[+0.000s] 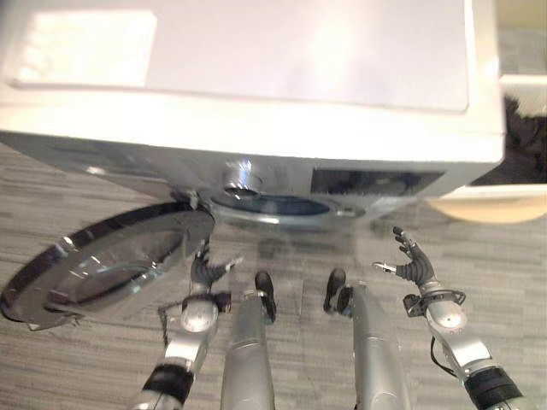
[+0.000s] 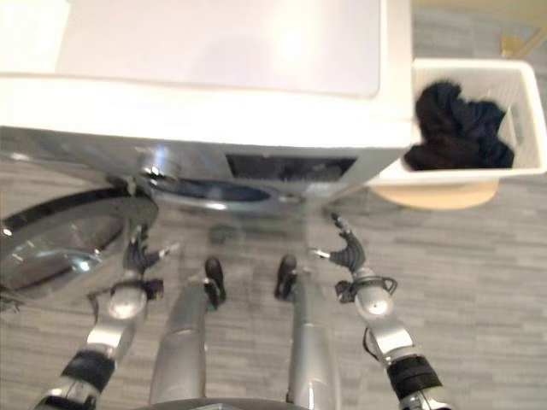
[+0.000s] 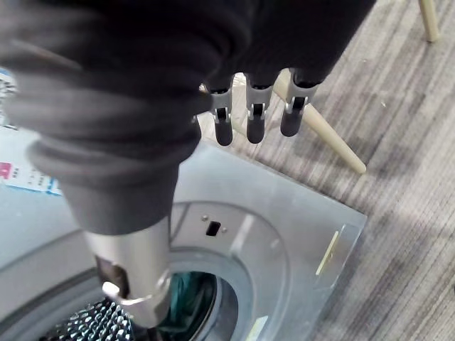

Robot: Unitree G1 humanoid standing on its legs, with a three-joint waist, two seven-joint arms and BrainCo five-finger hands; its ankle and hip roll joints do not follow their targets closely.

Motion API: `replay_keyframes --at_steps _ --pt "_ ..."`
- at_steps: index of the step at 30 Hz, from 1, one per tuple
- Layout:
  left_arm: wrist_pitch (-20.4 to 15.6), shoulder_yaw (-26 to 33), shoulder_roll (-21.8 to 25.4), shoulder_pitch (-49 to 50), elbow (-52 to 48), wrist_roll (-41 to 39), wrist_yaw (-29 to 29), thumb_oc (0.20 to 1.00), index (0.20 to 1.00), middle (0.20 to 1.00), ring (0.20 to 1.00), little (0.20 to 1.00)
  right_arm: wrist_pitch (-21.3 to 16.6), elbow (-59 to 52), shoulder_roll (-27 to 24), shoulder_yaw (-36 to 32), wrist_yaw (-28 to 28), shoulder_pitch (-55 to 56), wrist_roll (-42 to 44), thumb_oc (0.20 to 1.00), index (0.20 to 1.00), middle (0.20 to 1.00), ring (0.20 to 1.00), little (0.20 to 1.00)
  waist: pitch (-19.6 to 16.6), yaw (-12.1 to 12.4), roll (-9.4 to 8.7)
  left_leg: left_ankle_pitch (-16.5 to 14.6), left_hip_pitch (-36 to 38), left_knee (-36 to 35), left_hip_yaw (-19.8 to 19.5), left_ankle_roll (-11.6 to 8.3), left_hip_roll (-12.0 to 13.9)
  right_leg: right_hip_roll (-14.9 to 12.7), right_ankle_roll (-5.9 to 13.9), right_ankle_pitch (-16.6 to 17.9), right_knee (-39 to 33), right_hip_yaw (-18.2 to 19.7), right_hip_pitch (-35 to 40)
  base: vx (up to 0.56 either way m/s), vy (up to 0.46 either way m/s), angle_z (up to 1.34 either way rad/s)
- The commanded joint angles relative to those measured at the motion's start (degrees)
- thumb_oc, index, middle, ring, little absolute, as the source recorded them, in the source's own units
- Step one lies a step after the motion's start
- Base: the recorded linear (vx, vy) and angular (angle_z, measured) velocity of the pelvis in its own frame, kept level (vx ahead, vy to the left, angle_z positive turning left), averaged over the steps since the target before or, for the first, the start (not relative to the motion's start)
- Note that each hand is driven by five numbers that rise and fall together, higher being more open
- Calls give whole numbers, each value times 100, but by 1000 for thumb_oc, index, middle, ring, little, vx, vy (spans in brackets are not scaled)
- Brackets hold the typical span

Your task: Grab the laundry basket,head to the washer,open it,put in the laundry and shut it.

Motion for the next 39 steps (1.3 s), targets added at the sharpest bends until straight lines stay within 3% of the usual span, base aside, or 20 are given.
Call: replay_keyframes --at_steps 1,3,4,6,9,11,13,14,17,20,22,24,27,28,29,32,35,36,37,39 --pt "-175 22 154 -227 279 214 -306 1000 1000 1000 1000 1000 -27 -63 -139 -135 -17 216 -184 1000 1000 1000 1000 1000 -66 -83 -32 -86 844 -633 129 44 -88 70 480 398 -1423 180 1055 126 -46 3" --pt "-128 63 126 96 435 303 -425 1000 1000 1000 1000 1000 3 156 -83 -156 36 290 -193 1000 1000 1000 1000 1000 -137 -76 -37 80 1480 -1153 185 -17 -124 123 537 537 -1944 141 1686 136 -37 3" --pt "-86 70 107 292 577 457 -496 1000 1000 1000 1000 1000 35 422 -11 -175 90 371 -184 1000 1000 1000 1000 1000 -210 -91 -54 381 2061 -1689 307 6 -157 201 544 783 -2439 124 2207 82 -21 -5" --pt "-87 70 107 293 577 458 -496 1000 1000 1000 1000 1000 34 423 -11 -174 89 370 -184 1000 1000 1000 1000 1000 -192 -87 -59 395 2098 -1719 314 5 -161 202 544 791 -2458 128 2236 41 -6 -14" --pt "-47 44 58 571 827 705 -667 1000 1000 1000 1000 1000 103 965 83 -210 208 549 -262 1000 1000 1000 1000 1000 -493 -116 -53 561 3113 -2521 434 -25 -274 421 666 999 -3255 306 3117 181 17 -24" --pt "-40 32 -9 639 894 742 -721 1000 1000 1000 1000 1000 119 1130 84 -213 245 597 -314 1000 1000 1000 1000 1000 -623 -74 -34 586 3391 -2751 138 -10 -459 500 710 1084 -3546 477 3364 110 58 -60" --pt "-74 -109 -138 587 1111 825 -770 1000 1000 1000 1000 1000 112 1429 118 -237 277 601 -338 1000 1000 1000 1000 1000 -765 -31 -41 520 3574 -2900 -663 -52 -845 570 765 1184 -3828 808 3608 73 56 -95" --pt "-76 -110 -140 586 1113 825 -770 1000 1000 1000 1000 1000 112 1429 117 -238 277 602 -338 1000 1000 1000 1000 1000 -761 -32 -39 524 3586 -2912 -665 -51 -846 570 766 1186 -3836 806 3619 116 81 -114" --pt "-22 -313 -254 567 1547 1082 -916 1000 1000 1000 1000 1000 214 1824 199 -304 326 708 -376 1000 1000 1000 1000 1000 -1127 -247 59 496 4081 -3454 -155 72 -897 655 924 1472 -4148 1316 3732 104 115 -69" --pt "-48 -365 -272 534 1579 1174 -909 1000 1000 1000 1000 1000 237 1812 291 -351 310 757 -359 1000 1000 1000 1000 1000 -1110 -333 88 506 4174 -3592 265 118 -880 700 1051 1601 -4097 1510 3550 -48 50 -102" --pt "-69 -394 -276 474 1616 1199 -885 1000 1000 1000 1000 1000 233 1790 310 -360 267 752 -359 1000 1000 1000 1000 1000 -1073 -335 96 503 4177 -3626 455 126 -846 677 1098 1637 -4035 1435 3446 -106 -29 -96" --pt "-69 -468 -236 356 1556 1367 -878 1000 1000 1000 1000 1000 211 1691 382 -369 239 762 -386 1000 1000 1000 1000 1000 -1046 -281 126 554 4201 -3709 964 105 -687 445 1114 1634 -3958 545 3292 -104 -114 -191" --pt "-74 -522 -212 298 1376 1390 -910 1000 1000 1000 1000 1000 184 1627 380 -323 147 716 -503 1000 1000 1000 1000 1000 -1016 -61 210 420 4388 -3643 1514 43 -434 -49 1075 1389 -3691 -1246 3397 6 -118 -160" --pt "-74 -522 -211 298 1374 1390 -910 1000 1000 1000 1000 1000 184 1626 380 -323 147 717 -503 1000 1000 1000 1000 1000 -1014 -61 210 419 4389 -3642 1514 43 -434 -49 1075 1388 -3690 -1246 3399 7 -233 -170" --pt "-55 -590 -220 280 1286 1394 -940 1000 1000 1000 1000 1000 282 1632 357 -265 129 706 -626 1000 1000 1000 1000 1000 -1094 -78 180 300 4519 -3505 2012 51 -405 -220 1053 1406 -3677 -1633 3486 35 -165 -148" --pt "-48 -647 -310 227 1336 1332 -980 1000 1000 1000 1000 1000 330 1622 277 -289 97 742 -655 1000 1000 1000 1000 1000 -1120 -148 243 62 4537 -3045 2212 33 -297 -189 1033 1344 -3717 -1409 3474 113 -193 -121" --pt "-87 -763 -492 173 1195 1161 -960 1000 1000 1000 1000 1000 340 1555 142 -255 76 778 -690 1000 1000 1000 1000 1000 -963 -205 331 -10 4351 -1724 2461 -112 252 3 885 1108 -3837 -1212 3682 163 -248 -101" --pt "-128 -855 -548 145 976 974 -872 1000 1000 1000 1000 1000 361 1546 91 -196 55 769 -624 1000 1000 1000 1000 1000 -808 -4 366 416 3925 -1110 1774 -342 303 259 730 972 -4064 -1032 3965 153 -198 -154" --pt "-126 -862 -544 145 972 972 -871 1000 1000 1000 1000 1000 364 1541 93 -202 57 775 -623 1000 1000 1000 1000 1000 -810 -11 367 408 3910 -1090 1757 -342 308 262 728 973 -4077 -1046 3973 172 -194 -199" --pt "-141 -919 -609 168 918 929 -804 1000 1000 1000 1000 1000 364 1476 76 -179 76 793 -612 1000 1000 1000 1000 1000 -753 86 307 232 3564 -1217 1307 -317 65 274 773 982 -4195 -875 4101 135 -29 -128"
